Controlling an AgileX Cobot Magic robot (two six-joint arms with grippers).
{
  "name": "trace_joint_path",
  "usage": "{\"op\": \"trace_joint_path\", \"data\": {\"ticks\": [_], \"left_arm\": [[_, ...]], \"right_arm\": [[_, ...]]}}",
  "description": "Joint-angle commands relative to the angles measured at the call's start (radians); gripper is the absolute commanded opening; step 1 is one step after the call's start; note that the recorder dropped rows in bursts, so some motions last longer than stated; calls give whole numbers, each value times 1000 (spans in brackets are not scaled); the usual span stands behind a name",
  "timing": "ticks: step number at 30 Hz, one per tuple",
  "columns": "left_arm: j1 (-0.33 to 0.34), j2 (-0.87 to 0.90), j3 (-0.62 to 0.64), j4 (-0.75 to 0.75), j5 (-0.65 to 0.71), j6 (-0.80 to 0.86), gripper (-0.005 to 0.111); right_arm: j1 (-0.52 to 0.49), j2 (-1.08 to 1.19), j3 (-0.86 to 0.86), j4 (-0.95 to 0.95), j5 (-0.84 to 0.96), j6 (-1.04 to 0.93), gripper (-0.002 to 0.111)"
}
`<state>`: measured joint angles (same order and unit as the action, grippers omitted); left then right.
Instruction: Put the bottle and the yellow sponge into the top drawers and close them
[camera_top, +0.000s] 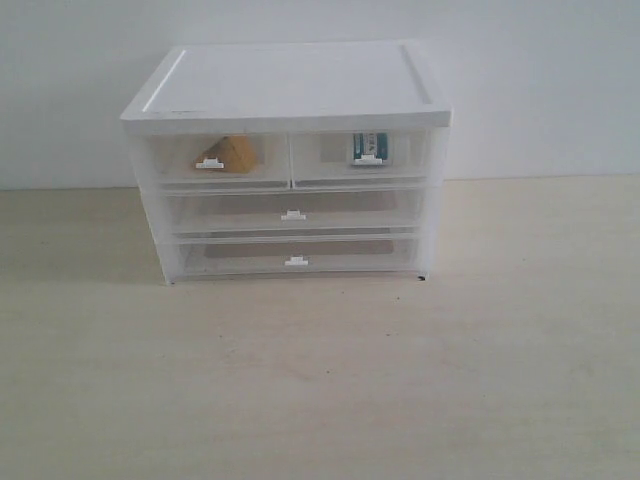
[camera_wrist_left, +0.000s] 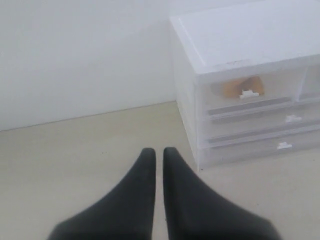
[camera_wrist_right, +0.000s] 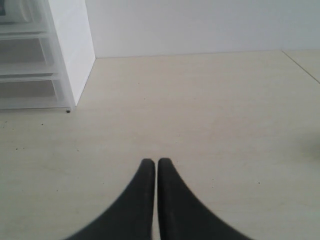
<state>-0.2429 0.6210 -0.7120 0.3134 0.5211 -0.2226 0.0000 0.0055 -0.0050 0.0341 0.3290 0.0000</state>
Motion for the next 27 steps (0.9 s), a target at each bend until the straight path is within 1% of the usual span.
{"op": "trace_joint_path", "data": {"ticks": [1, 3, 5, 10, 17, 19, 20, 21, 22, 24, 27], "left_arm": [[0, -125, 35, -64, 91, -10, 4], [-5, -166, 38, -73, 143, -10, 4], [-22, -207, 42, -74, 163, -17, 4], [-22, -258, 42, -94, 163, -17, 4], [-22, -265, 44, -95, 165, 6, 4], [-22, -265, 77, -96, 110, 22, 4], [-22, -265, 123, -114, 46, 80, 4], [-22, -265, 137, -121, 21, 98, 4], [-22, -265, 191, -144, -48, 138, 4], [-22, -265, 264, -192, -137, 180, 4], [-22, -313, 342, -217, -178, 182, 4]], "right_arm": [[-1, -6, 5, -2, -8, 0, 0], [-1, -6, 5, -2, -8, 0, 0], [-1, -6, 5, -2, -8, 0, 0], [-1, -6, 5, -2, -8, 0, 0], [-1, -6, 5, -2, -8, 0, 0], [-1, -6, 5, -2, -8, 0, 0], [-1, -6, 5, -2, -8, 0, 0], [-1, -6, 5, -2, -8, 0, 0], [-1, -6, 5, -2, -8, 0, 0], [-1, -6, 5, -2, -8, 0, 0], [-1, -6, 5, -2, -8, 0, 0]]}}
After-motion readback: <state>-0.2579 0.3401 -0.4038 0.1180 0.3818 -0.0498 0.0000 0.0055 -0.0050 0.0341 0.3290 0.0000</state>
